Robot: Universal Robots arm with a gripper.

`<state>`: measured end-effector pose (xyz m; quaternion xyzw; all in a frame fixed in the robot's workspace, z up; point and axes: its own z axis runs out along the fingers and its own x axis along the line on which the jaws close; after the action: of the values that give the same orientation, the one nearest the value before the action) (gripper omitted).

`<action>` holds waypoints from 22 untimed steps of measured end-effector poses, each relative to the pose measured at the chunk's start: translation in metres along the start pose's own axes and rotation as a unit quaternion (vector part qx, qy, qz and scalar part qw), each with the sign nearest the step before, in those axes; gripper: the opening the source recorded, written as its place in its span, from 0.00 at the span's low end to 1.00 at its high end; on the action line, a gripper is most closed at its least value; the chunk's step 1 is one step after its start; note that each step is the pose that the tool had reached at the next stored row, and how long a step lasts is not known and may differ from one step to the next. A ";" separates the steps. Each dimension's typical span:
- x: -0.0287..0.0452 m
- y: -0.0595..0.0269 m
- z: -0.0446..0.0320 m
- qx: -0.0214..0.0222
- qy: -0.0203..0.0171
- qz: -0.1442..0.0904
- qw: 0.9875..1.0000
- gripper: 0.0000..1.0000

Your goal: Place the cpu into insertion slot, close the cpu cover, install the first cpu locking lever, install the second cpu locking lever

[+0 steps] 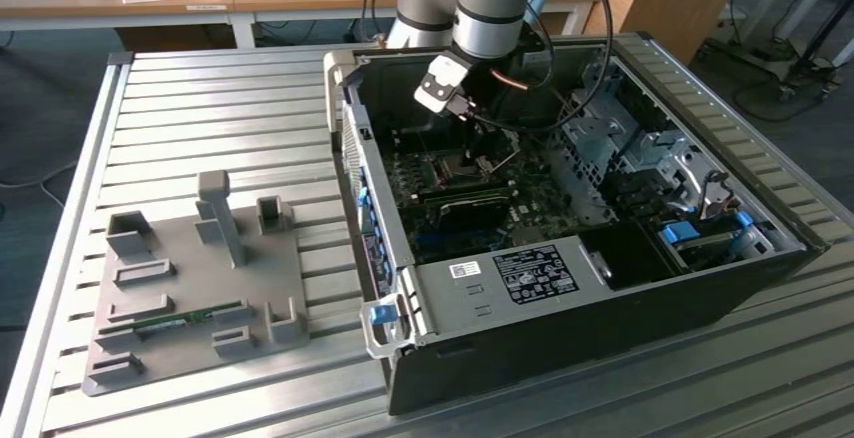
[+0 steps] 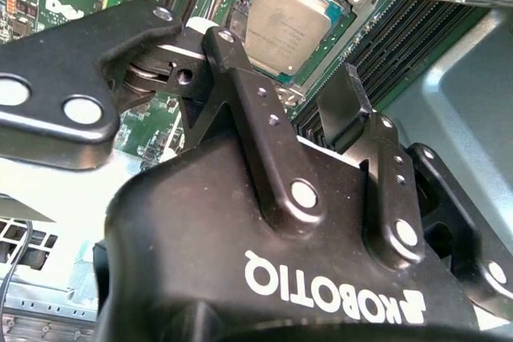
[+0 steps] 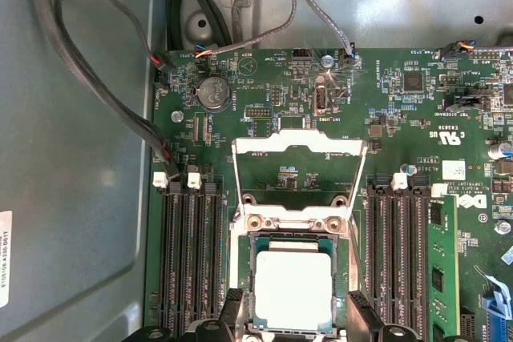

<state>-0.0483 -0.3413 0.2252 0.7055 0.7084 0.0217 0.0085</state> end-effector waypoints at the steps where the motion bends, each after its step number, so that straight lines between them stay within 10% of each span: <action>1: 0.0000 0.0000 0.0000 0.000 0.000 0.000 1.000 0.61; 22: 0.0000 0.0000 0.0000 0.000 -0.001 0.000 1.000 0.61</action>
<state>-0.0483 -0.3413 0.2252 0.7055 0.7084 0.0208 0.0093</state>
